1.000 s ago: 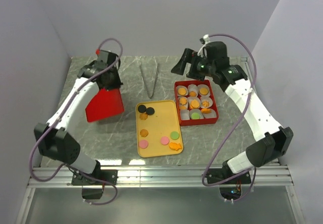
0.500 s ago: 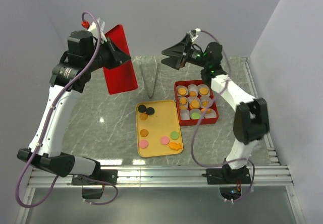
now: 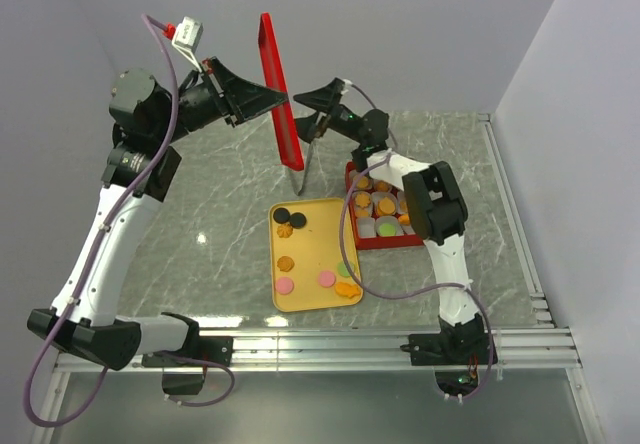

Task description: Pack the cookies

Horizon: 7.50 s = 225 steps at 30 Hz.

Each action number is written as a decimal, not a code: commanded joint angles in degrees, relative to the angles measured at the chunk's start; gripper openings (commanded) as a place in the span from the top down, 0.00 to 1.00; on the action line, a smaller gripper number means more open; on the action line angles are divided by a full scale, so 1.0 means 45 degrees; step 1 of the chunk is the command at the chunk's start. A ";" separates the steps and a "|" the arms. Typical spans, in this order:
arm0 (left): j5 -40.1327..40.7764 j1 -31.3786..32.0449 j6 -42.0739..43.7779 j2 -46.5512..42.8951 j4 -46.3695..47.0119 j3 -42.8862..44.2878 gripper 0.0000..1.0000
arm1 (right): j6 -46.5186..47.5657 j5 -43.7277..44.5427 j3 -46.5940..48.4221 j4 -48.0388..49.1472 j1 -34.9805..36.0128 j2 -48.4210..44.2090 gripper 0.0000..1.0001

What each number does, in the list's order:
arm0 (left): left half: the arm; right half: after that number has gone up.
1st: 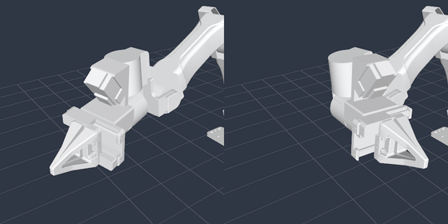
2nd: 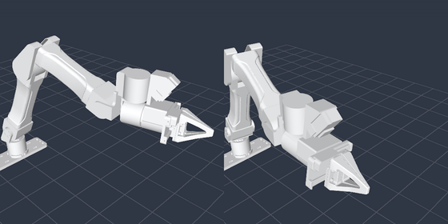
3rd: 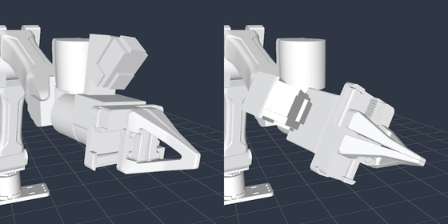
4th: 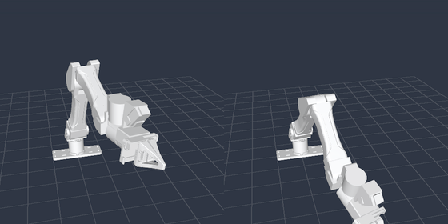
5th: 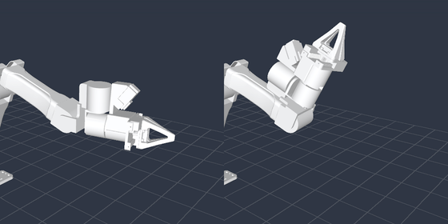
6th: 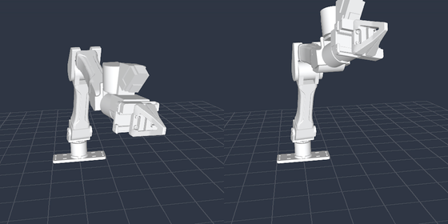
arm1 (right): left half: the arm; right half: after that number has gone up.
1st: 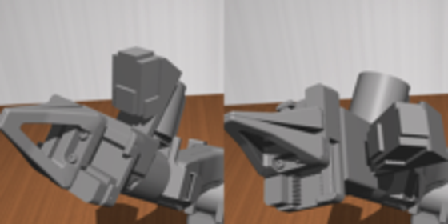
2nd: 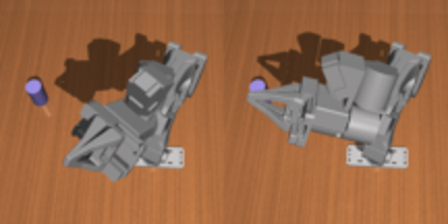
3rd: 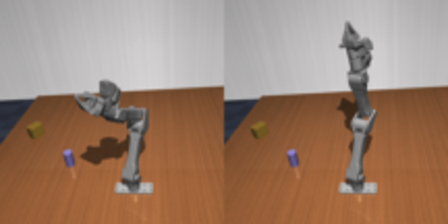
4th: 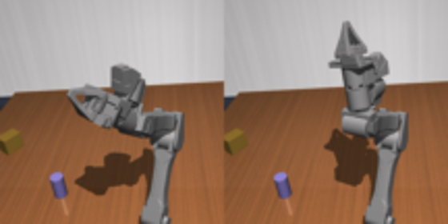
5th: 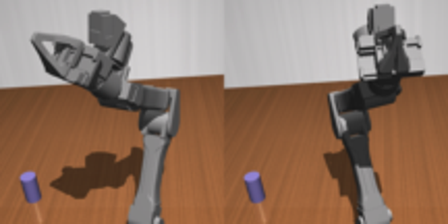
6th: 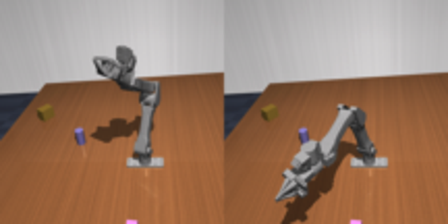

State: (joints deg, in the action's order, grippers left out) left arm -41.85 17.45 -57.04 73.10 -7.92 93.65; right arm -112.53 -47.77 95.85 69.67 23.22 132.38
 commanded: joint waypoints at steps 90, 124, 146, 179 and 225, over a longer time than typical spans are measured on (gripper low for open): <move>-0.0506 -0.1691 -0.9104 0.0063 1.3949 -0.3154 0.75 | -0.8433 0.3020 0.2474 0.6687 0.1521 -0.5860 1.00; -0.1131 0.0417 -0.0688 0.5803 0.3581 -0.1888 0.43 | 0.2229 -0.2391 -0.9034 -0.5382 -0.7328 -1.0280 1.00; 0.0568 0.1258 0.2401 1.0415 -0.1383 0.0908 0.47 | 1.0807 -0.2705 -0.6438 -1.2727 -0.7954 -0.5864 1.00; 0.2150 0.2996 0.2987 1.3443 -0.4059 0.3721 0.49 | 1.4889 0.0967 -0.8058 -1.7629 -0.8012 -0.6098 1.00; 0.2756 0.4305 0.3397 1.3306 -0.4918 0.3935 0.52 | 1.8600 0.7157 -0.4427 -2.5909 -0.7973 -0.8538 0.02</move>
State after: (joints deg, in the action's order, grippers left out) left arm -31.14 36.12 -43.79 133.23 -27.16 109.06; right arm -30.96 -20.49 72.55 -43.38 -12.16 96.84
